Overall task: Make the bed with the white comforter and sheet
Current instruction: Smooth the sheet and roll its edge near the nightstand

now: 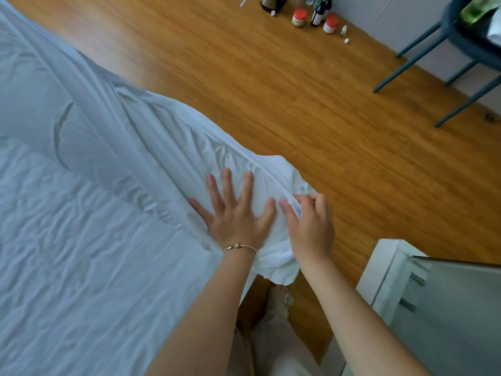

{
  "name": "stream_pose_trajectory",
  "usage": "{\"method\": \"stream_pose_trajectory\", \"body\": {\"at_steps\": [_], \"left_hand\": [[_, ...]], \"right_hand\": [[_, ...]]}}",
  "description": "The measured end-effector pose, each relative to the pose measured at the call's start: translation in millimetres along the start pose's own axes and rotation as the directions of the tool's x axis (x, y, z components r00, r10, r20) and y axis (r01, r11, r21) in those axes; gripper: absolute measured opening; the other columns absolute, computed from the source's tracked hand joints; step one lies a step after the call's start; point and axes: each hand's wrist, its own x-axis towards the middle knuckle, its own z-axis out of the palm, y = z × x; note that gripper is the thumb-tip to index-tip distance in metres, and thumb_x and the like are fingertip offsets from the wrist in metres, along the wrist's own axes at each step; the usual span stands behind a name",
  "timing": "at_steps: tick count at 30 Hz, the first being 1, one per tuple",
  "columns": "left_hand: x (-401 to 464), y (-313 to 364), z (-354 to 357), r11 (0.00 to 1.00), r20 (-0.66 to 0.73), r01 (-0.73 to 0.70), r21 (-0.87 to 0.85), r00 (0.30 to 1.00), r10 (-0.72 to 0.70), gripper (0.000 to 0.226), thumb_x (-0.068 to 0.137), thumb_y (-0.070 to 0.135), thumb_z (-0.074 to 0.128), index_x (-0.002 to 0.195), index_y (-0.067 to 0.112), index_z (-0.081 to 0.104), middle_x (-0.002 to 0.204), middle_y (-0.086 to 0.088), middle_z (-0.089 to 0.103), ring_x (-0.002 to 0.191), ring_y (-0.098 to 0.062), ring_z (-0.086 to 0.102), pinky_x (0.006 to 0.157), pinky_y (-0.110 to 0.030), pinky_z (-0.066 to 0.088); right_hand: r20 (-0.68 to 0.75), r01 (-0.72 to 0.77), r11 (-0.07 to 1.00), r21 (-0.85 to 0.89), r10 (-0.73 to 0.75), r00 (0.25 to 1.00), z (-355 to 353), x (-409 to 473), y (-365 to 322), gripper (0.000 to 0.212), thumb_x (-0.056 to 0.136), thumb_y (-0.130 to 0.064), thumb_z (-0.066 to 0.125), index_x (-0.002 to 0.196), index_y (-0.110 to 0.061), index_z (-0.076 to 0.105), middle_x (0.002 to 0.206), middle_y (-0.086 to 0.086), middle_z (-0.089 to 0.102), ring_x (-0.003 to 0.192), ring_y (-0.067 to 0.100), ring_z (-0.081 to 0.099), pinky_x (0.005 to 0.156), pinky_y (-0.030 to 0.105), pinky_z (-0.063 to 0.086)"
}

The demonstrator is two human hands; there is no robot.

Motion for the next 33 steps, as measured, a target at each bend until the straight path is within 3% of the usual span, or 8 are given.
{"method": "stream_pose_trajectory", "body": {"at_steps": [3,5,8,10,18,21,25,33], "left_hand": [[1,0,8,1.0,-0.107,-0.018,0.026,0.994,0.021,0.06,0.083,0.066,0.044,0.136,0.037,0.053,0.151,0.0,0.04,0.145,-0.03,0.024,0.11,-0.07,0.009],[4,2,8,1.0,-0.149,-0.022,0.016,0.989,0.024,0.058,0.083,0.065,0.047,0.131,0.036,0.058,0.147,-0.001,0.045,0.143,-0.03,0.029,0.11,-0.069,0.01],[2,0,11,0.999,-0.188,-0.03,0.01,0.982,0.032,0.055,0.081,0.063,0.05,0.127,0.035,0.062,0.144,-0.001,0.049,0.141,-0.031,0.033,0.109,-0.07,0.012],[0,-3,12,0.999,-0.198,-0.033,0.03,0.98,0.038,0.056,0.08,0.064,0.051,0.127,0.035,0.063,0.144,-0.002,0.049,0.141,-0.031,0.033,0.109,-0.07,0.013],[-4,-8,20,0.996,-0.238,-0.053,0.065,0.969,0.067,0.056,0.08,0.064,0.051,0.125,0.033,0.064,0.142,-0.003,0.051,0.141,-0.031,0.032,0.111,-0.068,0.011],[-4,-8,23,0.996,-0.262,-0.058,0.07,0.962,0.074,0.057,0.079,0.064,0.051,0.124,0.033,0.065,0.141,-0.003,0.052,0.14,-0.03,0.032,0.11,-0.069,0.013],[-3,-7,24,0.995,-0.269,-0.05,0.081,0.961,0.071,0.057,0.08,0.065,0.049,0.125,0.034,0.064,0.141,-0.002,0.051,0.14,-0.029,0.032,0.11,-0.069,0.012],[-6,-7,18,0.998,-0.239,-0.031,0.061,0.97,0.045,0.057,0.081,0.066,0.047,0.128,0.036,0.061,0.143,0.0,0.049,0.142,-0.028,0.03,0.111,-0.068,0.011]], "right_hand": [[0.007,-0.005,0.999,0.034,0.005,1.0,-6,18,-1,0.031,0.094,-0.036,0.061,0.091,-0.005,0.063,0.095,0.006,0.054,0.075,0.019,0.054,0.054,0.027,0.04],[0.054,-0.323,0.938,0.122,0.319,0.946,1,26,10,0.029,0.1,-0.031,0.051,0.101,-0.003,0.061,0.095,0.005,0.056,0.081,0.022,0.056,0.063,0.03,0.041],[0.32,-0.881,0.274,0.385,0.856,0.406,31,22,53,0.03,0.097,-0.027,0.056,0.11,0.0,0.06,0.104,0.006,0.062,0.095,0.028,0.061,0.075,0.038,0.051],[0.575,-0.916,-0.029,0.4,0.786,0.226,58,2,82,0.036,0.096,-0.029,0.055,0.121,-0.003,0.058,0.115,0.008,0.063,0.103,0.029,0.063,0.079,0.039,0.054],[0.772,-0.775,-0.29,0.562,0.519,0.366,65,-3,53,0.045,0.085,-0.048,0.067,0.119,-0.02,0.064,0.112,0.006,0.072,0.101,0.029,0.069,0.089,0.05,0.055],[0.682,-0.774,-0.177,0.608,0.616,0.395,39,-37,46,0.025,0.087,-0.042,0.068,0.109,-0.031,0.061,0.104,0.0,0.072,0.095,0.021,0.069,0.078,0.04,0.057],[0.874,-0.802,-0.433,0.411,0.437,0.212,47,-67,34,0.034,0.09,-0.03,0.063,0.123,-0.022,0.062,0.117,0.008,0.069,0.104,0.03,0.068,0.075,0.041,0.058],[0.91,-0.884,-0.377,0.277,0.399,0.114,2,-86,44,0.021,0.093,-0.004,0.06,0.114,-0.004,0.063,0.099,0.015,0.069,0.087,0.023,0.065,0.071,0.034,0.056]]}}
